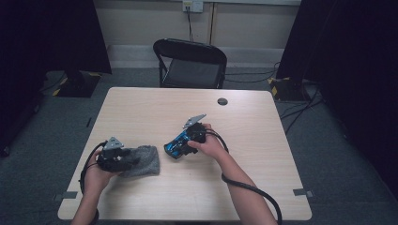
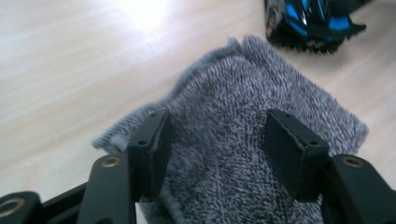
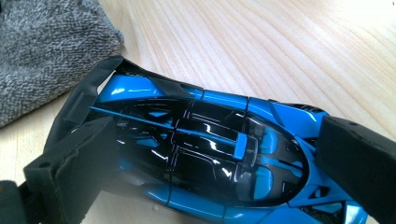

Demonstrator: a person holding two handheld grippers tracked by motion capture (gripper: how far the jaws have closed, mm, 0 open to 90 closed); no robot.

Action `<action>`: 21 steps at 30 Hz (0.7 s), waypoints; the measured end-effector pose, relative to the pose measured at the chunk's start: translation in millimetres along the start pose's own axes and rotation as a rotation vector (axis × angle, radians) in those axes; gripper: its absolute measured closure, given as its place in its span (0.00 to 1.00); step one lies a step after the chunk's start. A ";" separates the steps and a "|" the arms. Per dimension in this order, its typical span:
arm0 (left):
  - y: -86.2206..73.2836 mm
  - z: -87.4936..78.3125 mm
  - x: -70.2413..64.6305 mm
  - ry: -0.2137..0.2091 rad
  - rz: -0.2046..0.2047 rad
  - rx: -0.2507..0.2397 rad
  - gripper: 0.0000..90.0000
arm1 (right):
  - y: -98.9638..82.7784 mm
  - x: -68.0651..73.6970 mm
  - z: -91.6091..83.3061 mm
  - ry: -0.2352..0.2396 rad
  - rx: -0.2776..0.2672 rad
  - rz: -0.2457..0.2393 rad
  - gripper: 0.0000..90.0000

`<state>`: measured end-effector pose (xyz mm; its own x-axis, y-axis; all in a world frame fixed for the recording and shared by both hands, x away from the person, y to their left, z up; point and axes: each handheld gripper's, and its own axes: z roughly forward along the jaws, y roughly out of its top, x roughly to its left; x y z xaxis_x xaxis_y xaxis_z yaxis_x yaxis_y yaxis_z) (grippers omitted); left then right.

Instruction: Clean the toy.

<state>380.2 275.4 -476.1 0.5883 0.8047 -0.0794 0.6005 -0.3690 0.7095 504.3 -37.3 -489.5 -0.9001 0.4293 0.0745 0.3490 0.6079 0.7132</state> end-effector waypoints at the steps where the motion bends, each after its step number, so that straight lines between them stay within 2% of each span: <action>1: -0.6 1.2 -1.2 -0.001 -0.005 0.007 0.45 | 0.0 0.0 0.0 0.000 0.000 0.000 0.00; 3: -1.6 3.7 -3.8 -0.010 -0.020 0.049 0.45 | 0.1 0.2 0.0 -0.002 0.002 0.000 0.00; 7: -0.2 0.5 -8.7 -0.004 0.005 0.059 0.46 | -0.1 0.5 -0.1 -0.003 0.000 0.000 0.00; 9: 3.3 -5.2 -10.0 -0.011 0.039 0.024 0.47 | 0.1 0.4 -0.1 -0.002 0.002 0.001 0.00; 11: 7.3 -9.3 -11.3 -0.041 0.050 -0.011 0.47 | 0.5 0.4 0.0 -0.002 0.004 0.002 0.00; 13: 10.2 -9.1 -15.6 -0.055 0.093 -0.025 0.48 | 0.3 0.3 0.0 -0.002 0.003 0.001 0.00; 15: 10.7 -3.8 -20.8 -0.081 0.117 0.005 0.47 | 0.0 0.3 0.0 -0.002 0.000 0.000 0.00; 16: 10.4 -0.1 -23.5 -0.076 0.137 0.030 0.47 | 0.0 0.4 0.0 -0.002 0.000 0.000 0.00; 18: 8.5 9.0 -28.9 -0.079 0.152 0.070 0.45 | 0.1 0.7 0.0 -0.003 0.000 0.000 0.00; 21: 7.2 18.9 -33.3 -0.045 0.165 0.088 0.41 | 0.1 1.0 0.0 -0.003 0.001 0.001 0.00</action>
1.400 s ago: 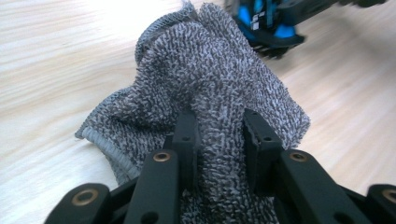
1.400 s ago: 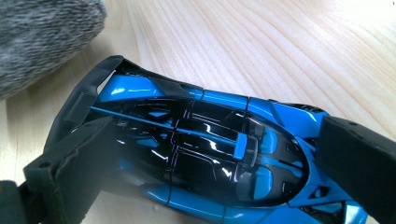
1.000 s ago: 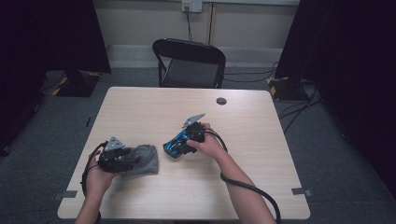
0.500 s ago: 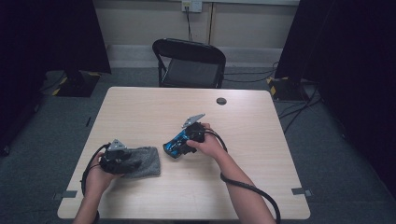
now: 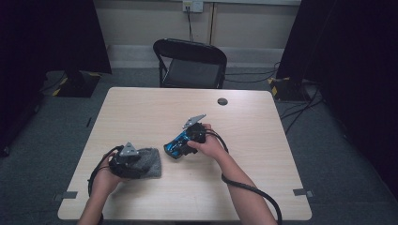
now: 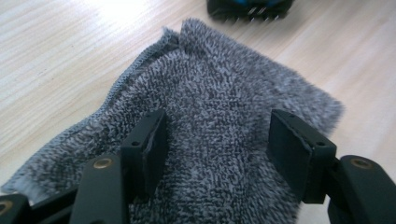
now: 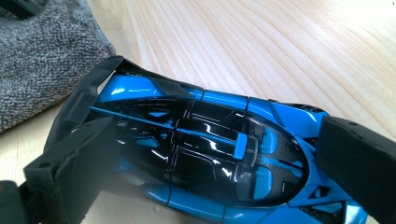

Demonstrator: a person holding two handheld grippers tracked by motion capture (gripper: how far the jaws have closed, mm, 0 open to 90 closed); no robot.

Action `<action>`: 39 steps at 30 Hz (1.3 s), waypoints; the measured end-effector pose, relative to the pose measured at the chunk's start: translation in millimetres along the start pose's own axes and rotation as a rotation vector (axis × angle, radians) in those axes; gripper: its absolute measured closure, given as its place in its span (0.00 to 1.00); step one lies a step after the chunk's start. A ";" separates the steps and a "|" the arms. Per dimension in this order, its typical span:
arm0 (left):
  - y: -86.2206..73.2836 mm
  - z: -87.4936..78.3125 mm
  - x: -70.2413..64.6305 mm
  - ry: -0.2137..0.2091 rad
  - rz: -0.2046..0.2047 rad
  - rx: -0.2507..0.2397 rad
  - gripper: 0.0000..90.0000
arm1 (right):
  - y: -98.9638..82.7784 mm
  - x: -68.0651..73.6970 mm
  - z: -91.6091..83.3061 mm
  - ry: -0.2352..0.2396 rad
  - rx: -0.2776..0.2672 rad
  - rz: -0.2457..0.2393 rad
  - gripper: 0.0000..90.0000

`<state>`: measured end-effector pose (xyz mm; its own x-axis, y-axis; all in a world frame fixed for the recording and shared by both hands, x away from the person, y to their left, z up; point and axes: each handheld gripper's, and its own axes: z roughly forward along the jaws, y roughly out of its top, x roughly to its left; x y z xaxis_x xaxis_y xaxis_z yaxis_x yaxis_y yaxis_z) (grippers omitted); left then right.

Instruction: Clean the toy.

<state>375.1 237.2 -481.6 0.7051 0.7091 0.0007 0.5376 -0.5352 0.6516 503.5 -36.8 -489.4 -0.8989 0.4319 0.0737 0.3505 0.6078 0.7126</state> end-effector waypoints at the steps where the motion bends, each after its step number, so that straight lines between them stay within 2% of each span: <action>1: 0.3 2.7 -0.9 0.020 -0.003 -0.002 0.41 | 0.1 0.0 0.1 0.000 0.001 0.000 0.00; 4: 2.6 5.7 0.0 0.061 -0.054 -0.008 0.42 | 0.1 -0.2 0.1 0.000 0.000 0.000 0.00; 7: 4.6 9.2 3.2 0.136 -0.161 -0.019 0.43 | -0.3 -0.2 0.0 0.000 -0.003 -0.001 0.00; 10: 8.1 11.4 5.4 0.176 -0.228 -0.025 0.43 | -0.5 -0.2 0.1 0.001 -0.005 0.000 0.00; 12: 11.0 10.6 4.4 0.170 -0.205 -0.045 0.43 | -0.4 -0.4 0.0 0.001 -0.003 0.000 0.00; 16: 14.2 -2.6 8.6 0.136 -0.091 -0.086 0.45 | -0.3 -0.3 0.0 0.001 -0.002 -0.001 0.00; 20: 5.7 -17.6 24.1 0.085 -0.082 -0.109 0.48 | -0.6 -0.3 0.0 0.001 -0.006 -0.001 0.00; 22: -2.4 -19.3 31.7 0.057 -0.098 -0.096 0.48 | -0.8 -0.3 0.1 0.001 -0.009 -0.002 0.00; 24: -8.8 -17.8 35.6 0.048 -0.072 -0.055 0.48 | -0.6 -0.2 0.1 0.001 -0.006 0.000 0.00; 26: -13.8 -13.5 35.7 0.016 -0.043 -0.011 0.47 | -0.4 -0.1 0.1 0.000 -0.005 -0.001 0.00; 27: -15.6 -11.7 35.1 0.020 -0.022 -0.003 0.45 | -0.6 0.0 0.1 0.000 -0.006 0.000 0.00; 30: -16.2 -8.2 31.5 0.025 -0.012 0.004 0.45 | -0.7 0.2 0.2 0.000 -0.008 -0.001 0.00; 32: -12.7 -8.5 29.3 0.029 -0.051 0.024 0.54 | -0.9 0.3 0.2 0.000 -0.009 -0.001 0.00; 34: -8.5 -8.8 28.5 0.042 -0.120 0.040 0.68 | -1.0 0.4 0.2 -0.001 -0.011 -0.001 0.00; 36: -4.5 -9.4 30.1 0.043 -0.197 0.041 0.77 | -1.6 0.5 0.1 -0.001 -0.015 0.000 0.00; 37: -2.7 -10.6 32.7 0.034 -0.243 0.021 0.78 | -1.9 0.6 0.0 -0.001 -0.016 0.002 0.00; 39: 2.5 -14.9 39.3 0.036 -0.360 -0.040 0.81 | -2.2 0.4 0.0 -0.001 -0.019 0.000 0.00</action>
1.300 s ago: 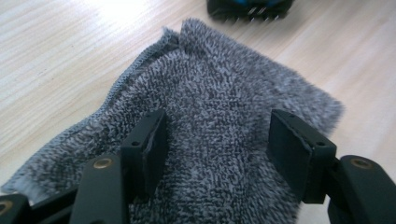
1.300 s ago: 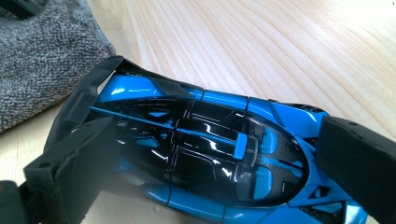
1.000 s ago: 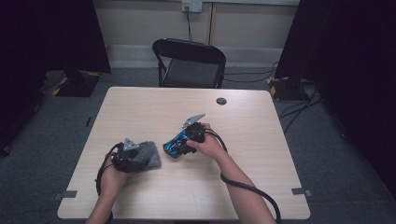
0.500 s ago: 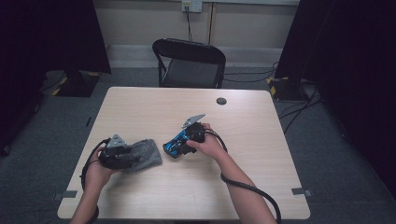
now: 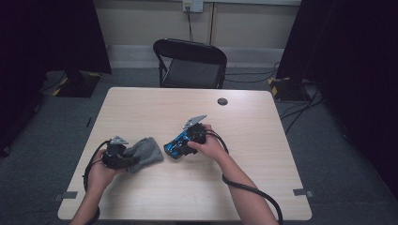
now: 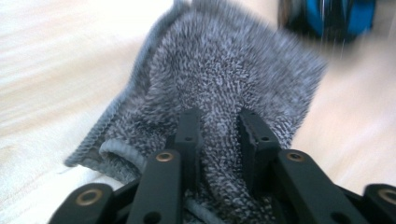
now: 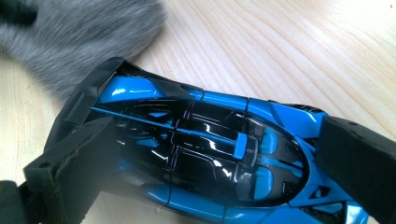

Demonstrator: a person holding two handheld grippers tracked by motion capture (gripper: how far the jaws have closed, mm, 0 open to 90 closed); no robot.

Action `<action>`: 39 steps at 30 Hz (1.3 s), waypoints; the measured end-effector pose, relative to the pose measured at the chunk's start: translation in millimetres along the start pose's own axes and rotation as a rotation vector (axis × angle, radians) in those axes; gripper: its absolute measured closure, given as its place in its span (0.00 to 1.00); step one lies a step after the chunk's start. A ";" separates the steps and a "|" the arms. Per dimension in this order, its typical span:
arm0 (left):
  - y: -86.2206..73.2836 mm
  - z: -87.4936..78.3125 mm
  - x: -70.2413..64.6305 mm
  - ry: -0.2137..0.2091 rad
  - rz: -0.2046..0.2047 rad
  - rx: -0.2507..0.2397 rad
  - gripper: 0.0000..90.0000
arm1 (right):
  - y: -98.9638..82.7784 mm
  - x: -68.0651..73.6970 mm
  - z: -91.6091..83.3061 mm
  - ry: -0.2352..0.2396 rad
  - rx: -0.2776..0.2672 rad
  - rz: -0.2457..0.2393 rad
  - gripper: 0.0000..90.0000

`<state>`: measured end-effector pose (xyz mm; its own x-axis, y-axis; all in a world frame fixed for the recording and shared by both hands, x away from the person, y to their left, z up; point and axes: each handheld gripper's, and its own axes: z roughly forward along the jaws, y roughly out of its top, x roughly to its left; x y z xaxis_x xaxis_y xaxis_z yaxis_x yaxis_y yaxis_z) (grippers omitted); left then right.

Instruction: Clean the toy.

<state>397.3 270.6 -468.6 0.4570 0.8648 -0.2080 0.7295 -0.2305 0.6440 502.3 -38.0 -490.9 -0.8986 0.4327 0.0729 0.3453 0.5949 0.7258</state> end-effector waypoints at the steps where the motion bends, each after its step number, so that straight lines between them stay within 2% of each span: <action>1: 5.3 -1.0 1.3 0.019 -0.028 -0.026 0.82 | 0.1 -0.2 0.0 0.001 0.001 0.000 0.00; 3: 18.0 0.1 1.9 0.057 -0.061 -0.066 0.82 | -0.1 -0.2 0.0 0.001 0.000 0.000 0.00; 6: 39.5 12.4 -2.2 0.099 -0.062 -0.083 0.82 | -0.8 -0.2 0.0 0.001 -0.007 0.001 0.00; 10: 65.6 42.3 -15.4 0.112 -0.039 -0.078 0.83 | -0.6 -0.5 0.0 0.003 -0.005 -0.001 0.00; 16: 94.8 86.8 -37.0 0.105 -0.039 -0.078 0.83 | -1.1 -0.3 0.0 0.001 -0.009 -0.001 0.00; 20: 111.6 102.4 -48.1 0.149 -0.021 -0.061 0.82 | -1.2 -0.1 0.0 0.000 -0.010 0.000 0.00; 21: 115.6 107.1 -51.5 0.158 -0.029 -0.062 0.82 | -1.4 -0.2 0.0 0.000 -0.012 -0.001 0.00; 22: 118.6 111.7 -53.3 0.152 -0.030 -0.052 0.82 | -1.7 0.0 0.0 0.000 -0.014 0.000 0.00; 24: 120.7 122.0 -57.6 0.150 0.002 -0.006 0.82 | -0.7 0.2 0.2 0.001 -0.007 0.001 0.00; 26: 118.3 130.5 -63.5 0.131 0.060 0.035 0.83 | 0.1 0.1 0.1 0.002 0.001 0.001 0.00; 27: 114.2 133.2 -67.1 0.135 0.099 0.042 0.83 | 0.6 0.3 0.2 0.003 0.004 0.003 0.00; 31: 110.6 131.5 -65.5 0.105 0.127 0.040 0.86 | -0.1 0.0 0.0 0.002 0.000 0.001 0.00; 35: 109.6 126.2 -64.5 0.073 0.194 0.068 0.88 | -1.2 0.4 0.1 0.000 -0.010 0.001 0.00; 38: 107.2 123.7 -64.5 0.058 0.228 0.074 0.88 | -0.2 0.4 0.2 0.002 -0.002 0.000 0.00; 39: 106.3 122.2 -63.4 0.049 0.252 0.074 0.88 | 0.0 0.4 0.2 0.002 0.000 -0.001 0.00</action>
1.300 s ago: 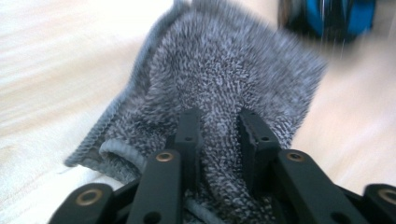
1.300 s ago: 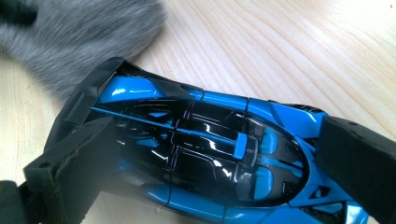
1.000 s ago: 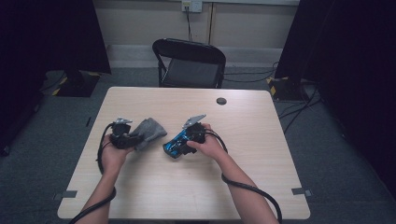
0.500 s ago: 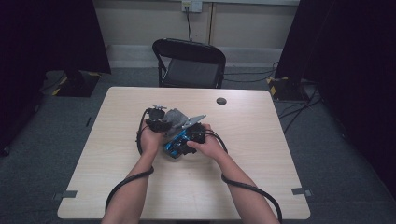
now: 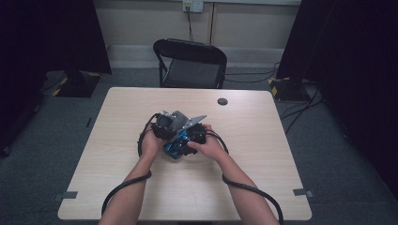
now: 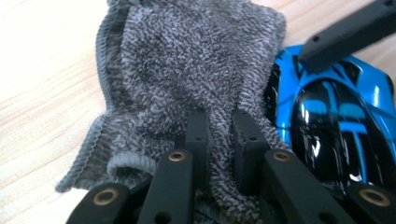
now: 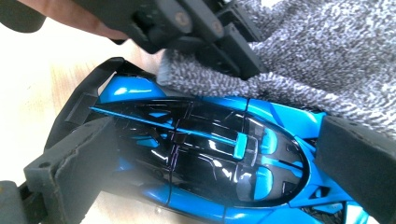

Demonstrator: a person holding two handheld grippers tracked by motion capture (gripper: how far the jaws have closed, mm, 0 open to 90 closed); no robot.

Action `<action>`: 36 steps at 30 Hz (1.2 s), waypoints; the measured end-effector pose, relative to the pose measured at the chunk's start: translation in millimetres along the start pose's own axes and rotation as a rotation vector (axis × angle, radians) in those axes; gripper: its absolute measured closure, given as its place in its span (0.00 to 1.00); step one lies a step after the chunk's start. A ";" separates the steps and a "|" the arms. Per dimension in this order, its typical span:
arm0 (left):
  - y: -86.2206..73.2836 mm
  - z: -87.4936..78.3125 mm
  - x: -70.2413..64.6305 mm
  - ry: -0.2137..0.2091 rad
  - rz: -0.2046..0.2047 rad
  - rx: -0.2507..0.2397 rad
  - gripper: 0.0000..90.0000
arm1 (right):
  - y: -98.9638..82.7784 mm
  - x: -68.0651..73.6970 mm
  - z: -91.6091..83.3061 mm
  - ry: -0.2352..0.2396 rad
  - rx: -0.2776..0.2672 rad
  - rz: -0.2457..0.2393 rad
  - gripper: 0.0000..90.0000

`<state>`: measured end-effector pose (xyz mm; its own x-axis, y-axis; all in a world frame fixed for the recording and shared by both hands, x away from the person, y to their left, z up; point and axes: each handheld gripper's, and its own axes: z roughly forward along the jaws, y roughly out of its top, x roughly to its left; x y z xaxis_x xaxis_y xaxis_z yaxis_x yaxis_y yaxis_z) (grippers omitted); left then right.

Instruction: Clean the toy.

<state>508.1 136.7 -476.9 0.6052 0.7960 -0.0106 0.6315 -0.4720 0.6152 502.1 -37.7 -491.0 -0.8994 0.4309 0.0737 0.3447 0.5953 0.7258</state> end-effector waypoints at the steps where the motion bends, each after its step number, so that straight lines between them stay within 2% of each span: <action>1: -1.3 -0.7 0.0 -0.012 0.008 -0.003 0.88 | 0.3 0.1 0.0 0.000 0.003 0.001 0.00; 4: -4.8 -4.1 1.4 -0.023 0.016 -0.006 0.89 | 0.5 0.3 0.1 0.000 0.003 0.001 0.00; 5: -6.3 -6.1 2.6 -0.032 0.030 0.000 0.89 | 0.4 0.5 0.2 -0.001 0.002 0.002 0.00; 15: -17.7 -21.8 10.5 -0.089 0.066 0.032 0.89 | 0.9 2.0 0.7 0.002 0.004 0.000 0.00; 22: -23.7 -28.2 14.1 -0.107 0.079 0.048 0.89 | 1.2 2.1 0.8 0.003 0.006 -0.002 0.00; 26: -26.9 -32.0 15.3 -0.102 0.092 0.053 0.89 | 1.4 2.5 0.8 0.003 0.007 -0.001 0.00; 36: -39.5 -41.2 16.6 -0.115 0.085 0.053 0.89 | 1.7 3.8 1.3 0.004 0.007 -0.004 0.00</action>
<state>473.2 184.2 -468.9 0.7068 0.7055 -0.0523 0.5988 -0.5572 0.5753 499.6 -34.1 -490.4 -0.9016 0.4262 0.0734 0.3432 0.6017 0.7212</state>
